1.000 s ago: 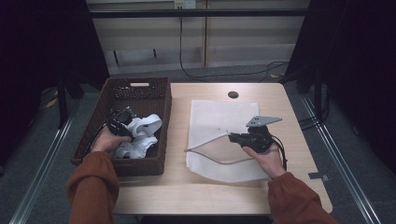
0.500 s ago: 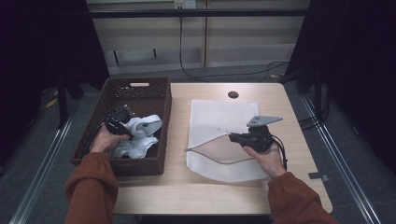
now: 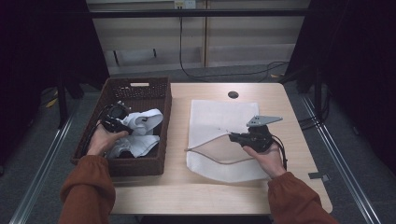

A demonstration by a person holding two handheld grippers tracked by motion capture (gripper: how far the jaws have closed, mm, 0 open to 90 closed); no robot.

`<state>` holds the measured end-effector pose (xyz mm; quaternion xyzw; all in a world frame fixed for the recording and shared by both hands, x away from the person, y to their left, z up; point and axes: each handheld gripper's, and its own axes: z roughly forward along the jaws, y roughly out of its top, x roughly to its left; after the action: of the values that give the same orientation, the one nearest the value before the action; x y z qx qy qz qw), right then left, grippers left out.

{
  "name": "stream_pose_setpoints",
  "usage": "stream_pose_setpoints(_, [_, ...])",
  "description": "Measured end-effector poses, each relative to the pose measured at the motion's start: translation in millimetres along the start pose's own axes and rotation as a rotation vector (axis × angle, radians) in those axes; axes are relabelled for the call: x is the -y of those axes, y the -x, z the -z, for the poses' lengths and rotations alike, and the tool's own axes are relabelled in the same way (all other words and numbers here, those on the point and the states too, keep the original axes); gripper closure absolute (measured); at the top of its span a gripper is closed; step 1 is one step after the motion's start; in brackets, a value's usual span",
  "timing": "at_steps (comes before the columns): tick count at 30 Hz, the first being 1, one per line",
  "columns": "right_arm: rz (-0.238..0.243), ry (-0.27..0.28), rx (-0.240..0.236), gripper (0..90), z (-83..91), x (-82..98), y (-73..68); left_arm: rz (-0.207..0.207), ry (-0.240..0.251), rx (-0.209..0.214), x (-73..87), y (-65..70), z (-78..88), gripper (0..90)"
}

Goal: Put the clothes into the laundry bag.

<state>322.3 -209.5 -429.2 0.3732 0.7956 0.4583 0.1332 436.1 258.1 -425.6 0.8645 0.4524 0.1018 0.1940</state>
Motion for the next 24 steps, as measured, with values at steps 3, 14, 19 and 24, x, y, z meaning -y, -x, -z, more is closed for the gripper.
stream_pose_setpoints(3, [-0.004, 0.0, 0.002, 88.2, 0.3, -0.2, 0.3, 0.006, 0.035, 0.01, 3.6, -3.7, 5.2, 79.3])
stream_pose_setpoints(14, [-0.012, -0.006, 0.007, 88.4, -0.1, -0.4, 0.6, 0.061, 0.212, 0.004, 10.9, -9.0, 29.0, 79.4])
stream_pose_setpoints(19, [-0.015, -0.004, 0.008, 88.3, 0.2, -0.4, 0.9, 0.065, 0.267, 0.0, 13.5, -13.0, 38.8, 79.4])
stream_pose_setpoints(24, [-0.013, -0.006, 0.006, 88.3, 0.0, -0.2, 0.8, 0.079, 0.319, -0.004, 16.5, -15.8, 45.2, 79.4])
